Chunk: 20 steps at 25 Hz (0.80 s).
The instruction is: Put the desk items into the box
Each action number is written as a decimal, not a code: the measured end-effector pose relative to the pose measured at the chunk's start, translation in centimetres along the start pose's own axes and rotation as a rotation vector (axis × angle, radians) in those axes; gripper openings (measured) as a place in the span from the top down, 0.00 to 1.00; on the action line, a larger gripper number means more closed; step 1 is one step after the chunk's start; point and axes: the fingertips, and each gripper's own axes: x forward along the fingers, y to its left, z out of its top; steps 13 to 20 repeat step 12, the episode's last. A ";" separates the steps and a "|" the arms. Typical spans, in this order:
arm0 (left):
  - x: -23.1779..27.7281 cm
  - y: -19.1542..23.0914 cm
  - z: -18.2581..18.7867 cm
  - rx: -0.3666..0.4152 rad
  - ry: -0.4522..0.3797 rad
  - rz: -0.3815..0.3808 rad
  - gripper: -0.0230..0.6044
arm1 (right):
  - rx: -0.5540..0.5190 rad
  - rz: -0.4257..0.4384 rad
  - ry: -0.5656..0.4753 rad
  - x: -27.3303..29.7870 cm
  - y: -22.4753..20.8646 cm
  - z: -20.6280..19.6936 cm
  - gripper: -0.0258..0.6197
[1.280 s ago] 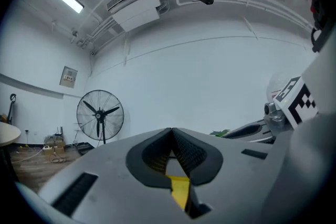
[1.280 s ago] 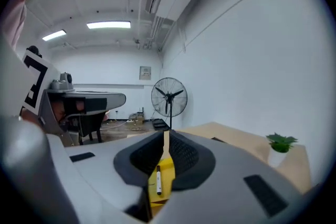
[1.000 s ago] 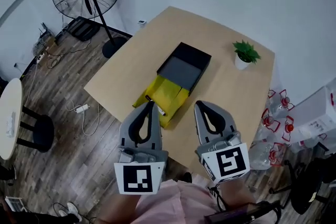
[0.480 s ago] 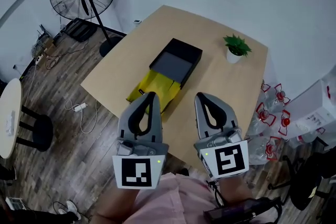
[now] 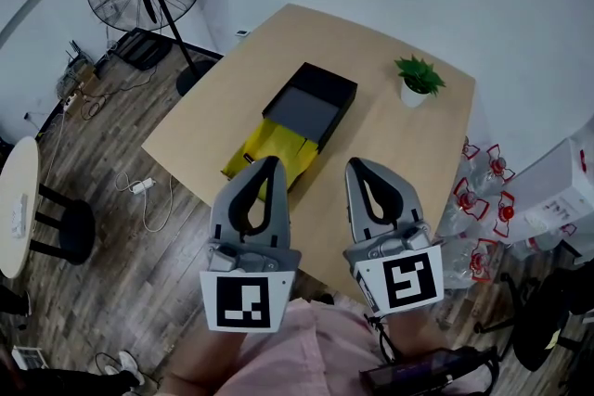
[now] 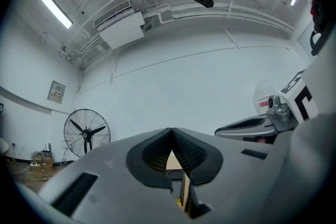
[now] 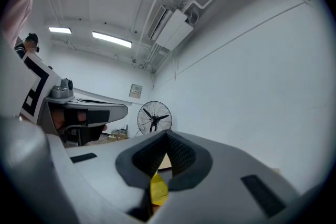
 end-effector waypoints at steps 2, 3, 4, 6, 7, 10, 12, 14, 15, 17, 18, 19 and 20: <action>0.2 0.0 0.0 -0.004 -0.003 0.000 0.95 | 0.001 0.000 -0.001 0.1 -0.1 0.0 0.96; 0.2 0.0 0.1 -0.005 -0.004 -0.001 0.95 | 0.000 0.001 0.005 0.1 -0.1 -0.1 0.96; 0.3 0.0 0.1 -0.004 -0.003 -0.001 0.95 | 0.000 0.001 0.008 0.1 -0.1 -0.1 0.96; 0.2 0.0 0.1 0.001 -0.003 -0.003 0.95 | 0.000 -0.001 0.000 0.2 -0.1 0.0 0.96; 0.2 0.0 0.1 0.002 -0.003 -0.004 0.95 | 0.001 -0.003 -0.007 0.2 -0.1 0.1 0.96; 0.1 0.1 0.0 0.001 -0.002 -0.003 0.95 | -0.002 -0.007 -0.017 0.3 0.0 0.3 0.96; 0.1 0.2 -0.1 0.003 0.001 -0.005 0.95 | -0.004 -0.009 -0.022 0.3 0.1 0.4 0.96; 0.1 0.2 -0.1 0.003 0.001 -0.005 0.95 | -0.004 -0.009 -0.022 0.3 0.1 0.4 0.96; 0.1 0.2 -0.1 0.003 0.001 -0.005 0.95 | -0.004 -0.009 -0.022 0.3 0.1 0.4 0.96; 0.1 0.2 -0.1 0.003 0.001 -0.005 0.95 | -0.004 -0.009 -0.022 0.3 0.1 0.4 0.96; 0.1 0.2 -0.1 0.003 0.001 -0.005 0.95 | -0.004 -0.009 -0.022 0.3 0.1 0.4 0.96; 0.1 0.2 -0.1 0.003 0.001 -0.005 0.95 | -0.004 -0.009 -0.022 0.3 0.1 0.4 0.96; 0.1 0.2 -0.1 0.003 0.001 -0.005 0.95 | -0.004 -0.009 -0.022 0.3 0.1 0.4 0.96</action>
